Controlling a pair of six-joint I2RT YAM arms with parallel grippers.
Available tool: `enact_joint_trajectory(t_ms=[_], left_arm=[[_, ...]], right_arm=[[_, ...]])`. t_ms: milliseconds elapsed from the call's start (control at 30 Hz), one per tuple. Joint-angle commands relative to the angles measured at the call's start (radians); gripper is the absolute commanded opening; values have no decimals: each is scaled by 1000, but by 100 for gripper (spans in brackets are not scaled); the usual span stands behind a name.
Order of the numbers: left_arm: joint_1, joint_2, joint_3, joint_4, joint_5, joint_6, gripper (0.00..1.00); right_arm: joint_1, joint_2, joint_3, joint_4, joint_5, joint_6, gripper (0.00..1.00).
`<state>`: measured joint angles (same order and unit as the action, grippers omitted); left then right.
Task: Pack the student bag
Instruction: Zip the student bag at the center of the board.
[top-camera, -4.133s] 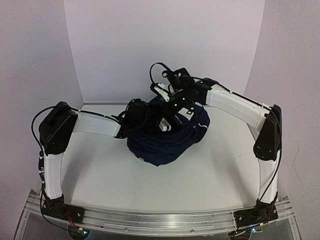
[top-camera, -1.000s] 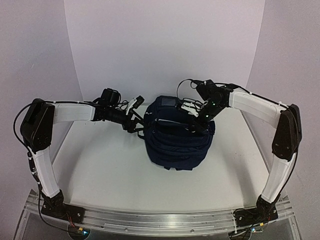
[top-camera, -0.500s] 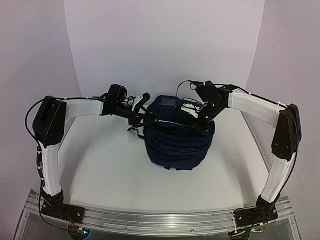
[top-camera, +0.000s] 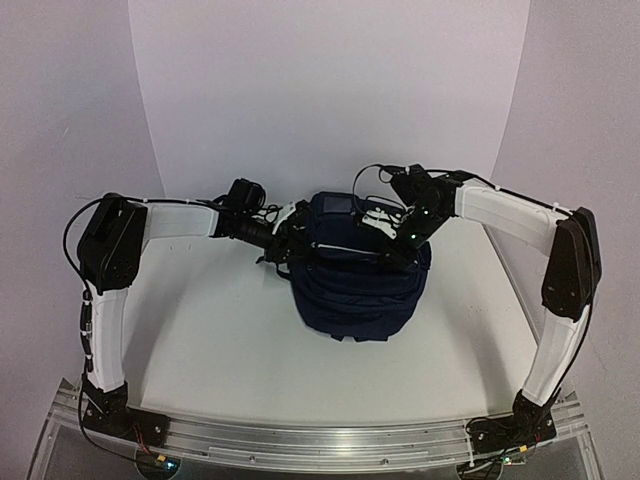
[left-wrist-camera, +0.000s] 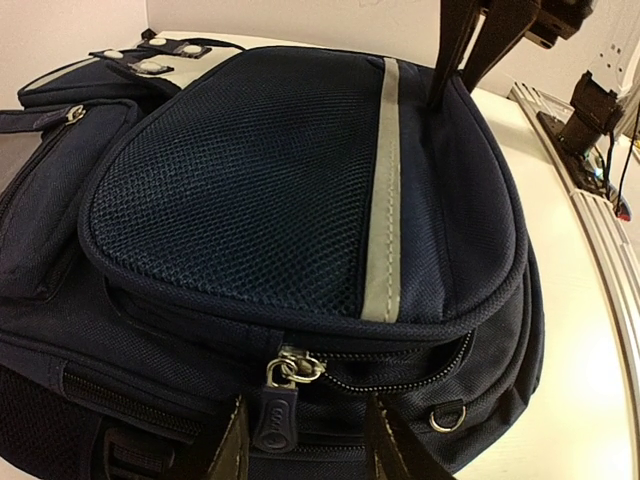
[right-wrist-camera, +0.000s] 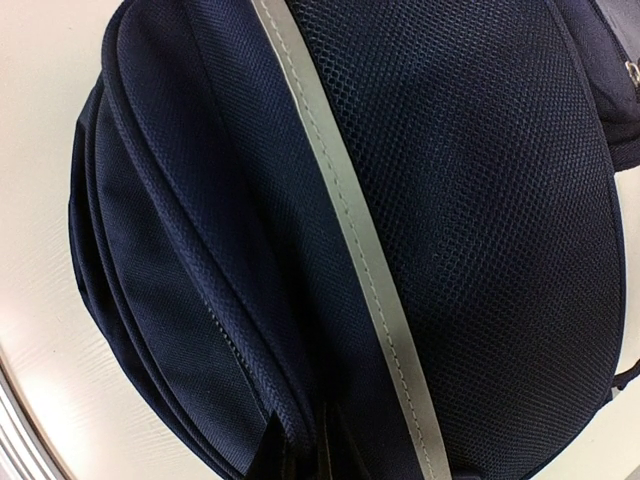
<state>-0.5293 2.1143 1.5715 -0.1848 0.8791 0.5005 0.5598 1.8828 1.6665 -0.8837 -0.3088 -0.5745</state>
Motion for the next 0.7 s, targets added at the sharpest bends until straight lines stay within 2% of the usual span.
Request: enact_joint_trajectory(t_ms=[0, 200, 400, 667], left_arm=[[-9, -49, 12, 14, 8, 1, 34], [-11, -149, -89, 96, -35, -33, 14], [-18, -193, -130, 90, -60, -47, 0], [-32, -180, -127, 106, -120, -79, 0]], right_arm=[[-4, 19, 9, -86, 11, 33, 3], [-3, 35, 18, -85, 8, 41, 1], [-1, 50, 35, -84, 8, 54, 0], [4, 60, 49, -86, 5, 64, 0]])
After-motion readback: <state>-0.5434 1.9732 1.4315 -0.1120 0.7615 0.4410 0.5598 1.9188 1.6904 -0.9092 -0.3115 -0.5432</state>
